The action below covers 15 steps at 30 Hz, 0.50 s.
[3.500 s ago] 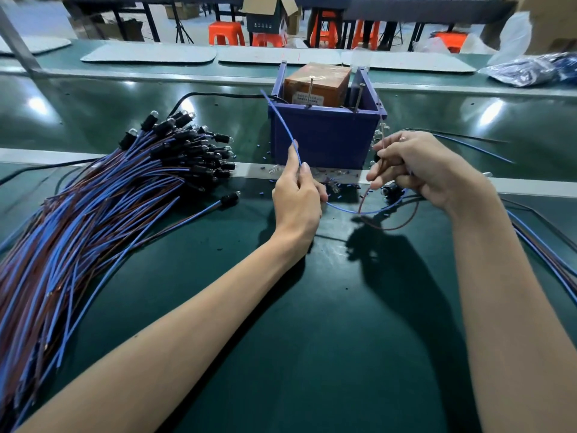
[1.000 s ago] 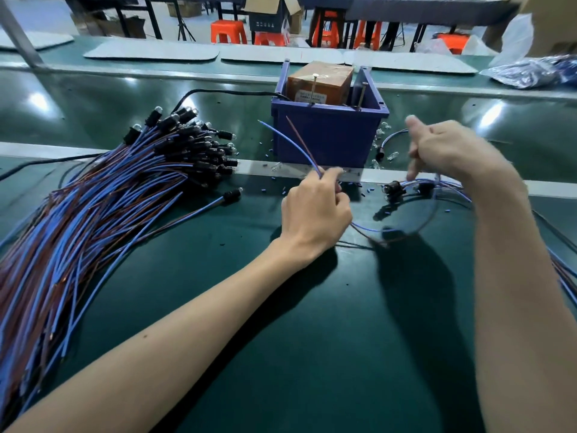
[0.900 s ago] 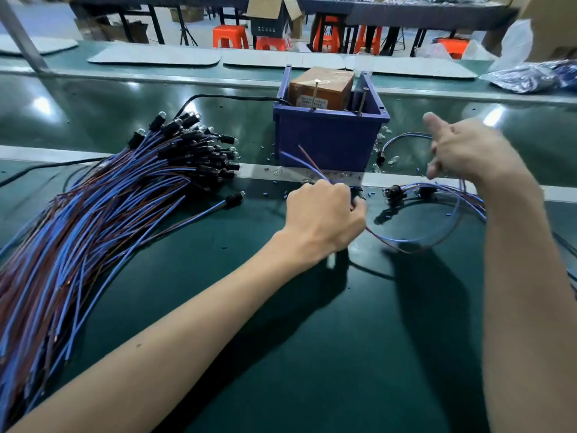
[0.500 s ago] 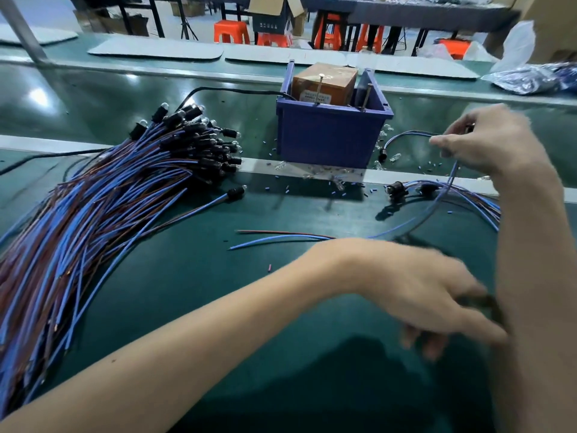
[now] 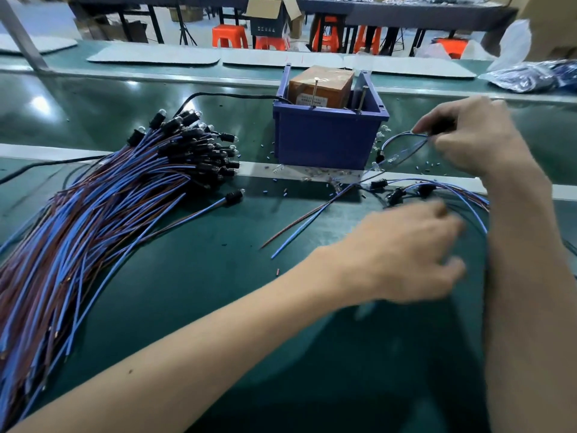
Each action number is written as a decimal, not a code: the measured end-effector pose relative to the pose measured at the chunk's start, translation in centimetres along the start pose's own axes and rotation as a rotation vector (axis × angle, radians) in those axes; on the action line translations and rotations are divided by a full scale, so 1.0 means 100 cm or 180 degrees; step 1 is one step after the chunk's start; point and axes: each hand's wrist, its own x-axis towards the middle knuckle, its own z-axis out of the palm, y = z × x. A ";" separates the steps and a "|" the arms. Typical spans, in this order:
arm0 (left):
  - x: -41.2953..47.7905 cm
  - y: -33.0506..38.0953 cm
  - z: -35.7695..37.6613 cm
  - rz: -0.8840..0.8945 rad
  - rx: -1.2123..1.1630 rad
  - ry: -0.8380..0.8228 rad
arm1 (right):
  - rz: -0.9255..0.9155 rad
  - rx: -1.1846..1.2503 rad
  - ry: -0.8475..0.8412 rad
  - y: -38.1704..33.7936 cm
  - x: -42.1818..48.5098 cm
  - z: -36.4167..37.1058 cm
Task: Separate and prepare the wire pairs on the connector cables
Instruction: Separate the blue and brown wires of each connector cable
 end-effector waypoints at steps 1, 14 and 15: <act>0.002 -0.009 -0.001 -0.0340 0.0289 0.0444 | 0.0008 0.0043 -0.0139 0.001 0.000 0.000; 0.023 -0.035 0.017 -0.1076 0.0452 0.0615 | 0.0216 0.1478 0.0091 0.016 0.011 -0.002; 0.026 -0.028 0.019 -0.1052 0.0380 0.0526 | 0.0238 0.1104 0.0164 0.019 0.012 -0.001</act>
